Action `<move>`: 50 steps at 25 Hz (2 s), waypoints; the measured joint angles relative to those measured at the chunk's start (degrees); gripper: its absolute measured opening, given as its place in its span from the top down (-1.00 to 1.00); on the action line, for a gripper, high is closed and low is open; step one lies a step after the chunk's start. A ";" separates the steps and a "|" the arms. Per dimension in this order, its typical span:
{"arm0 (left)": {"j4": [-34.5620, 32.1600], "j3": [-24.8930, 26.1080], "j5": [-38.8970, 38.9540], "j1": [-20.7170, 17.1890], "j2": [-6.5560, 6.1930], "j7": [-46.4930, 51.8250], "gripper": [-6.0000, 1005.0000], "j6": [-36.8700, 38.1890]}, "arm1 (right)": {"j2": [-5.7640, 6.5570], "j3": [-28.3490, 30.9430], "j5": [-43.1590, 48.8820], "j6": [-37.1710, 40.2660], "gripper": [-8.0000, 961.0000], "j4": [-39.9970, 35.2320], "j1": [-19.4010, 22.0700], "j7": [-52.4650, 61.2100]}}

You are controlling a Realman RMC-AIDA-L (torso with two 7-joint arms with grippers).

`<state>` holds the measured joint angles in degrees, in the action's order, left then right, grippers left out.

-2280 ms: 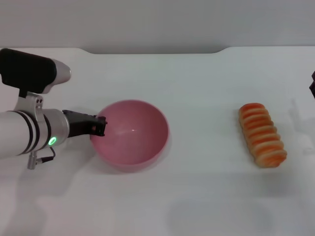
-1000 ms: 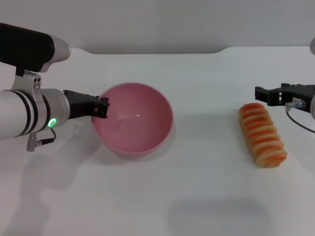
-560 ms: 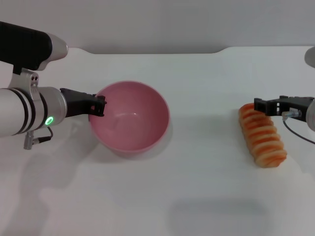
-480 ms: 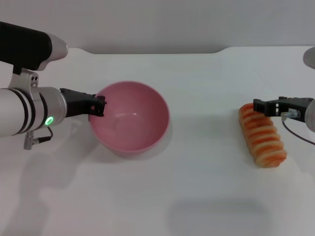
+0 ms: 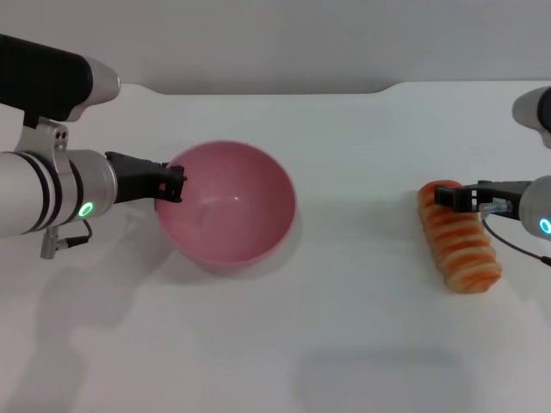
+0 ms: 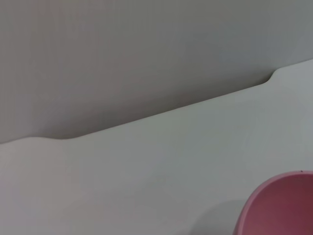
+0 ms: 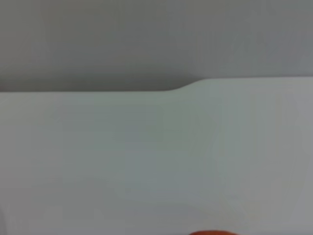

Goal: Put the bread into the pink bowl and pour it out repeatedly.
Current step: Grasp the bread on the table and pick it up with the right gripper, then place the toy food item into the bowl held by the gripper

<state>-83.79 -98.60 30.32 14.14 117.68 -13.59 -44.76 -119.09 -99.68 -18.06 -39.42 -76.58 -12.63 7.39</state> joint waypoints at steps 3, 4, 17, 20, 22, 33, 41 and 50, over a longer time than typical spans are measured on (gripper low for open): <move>-0.04 0.00 0.01 0.32 0.02 -0.01 0.89 -0.30 | 0.00 -0.07 -0.55 0.46 -0.33 2.05 -1.05 0.14; -0.05 0.00 0.01 0.42 0.04 -0.02 0.89 -0.40 | 0.00 -0.10 -0.63 0.58 -0.33 2.57 -1.38 0.14; 0.13 0.03 0.00 1.03 0.18 -0.04 0.89 -0.52 | 0.24 -1.69 -0.92 1.39 -0.24 7.93 -5.03 -2.12; 0.52 0.10 0.00 1.58 0.18 -0.03 0.89 -0.51 | 0.26 -2.65 -0.68 1.50 -0.17 7.95 -5.10 -3.88; 0.59 0.11 0.00 1.75 0.18 -0.03 0.89 -0.51 | 0.24 -2.90 -0.65 1.70 -0.07 7.97 -5.10 -4.17; 2.18 0.72 0.00 2.29 0.21 -0.03 0.89 -0.14 | 0.31 -3.03 -0.65 1.92 0.19 3.05 -3.32 -4.39; 4.36 0.48 0.00 3.62 0.35 0.19 0.89 -0.06 | 0.43 -2.91 1.26 0.57 0.34 -4.20 -2.46 -4.55; 5.21 -0.79 0.48 4.09 0.59 0.57 0.89 0.67 | 0.40 -4.10 2.33 -1.47 0.45 -16.45 -2.56 -6.19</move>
<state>-78.58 -99.39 30.80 18.23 118.27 -13.02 -44.09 -118.69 -103.78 -15.73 -40.89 -93.03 -15.19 1.20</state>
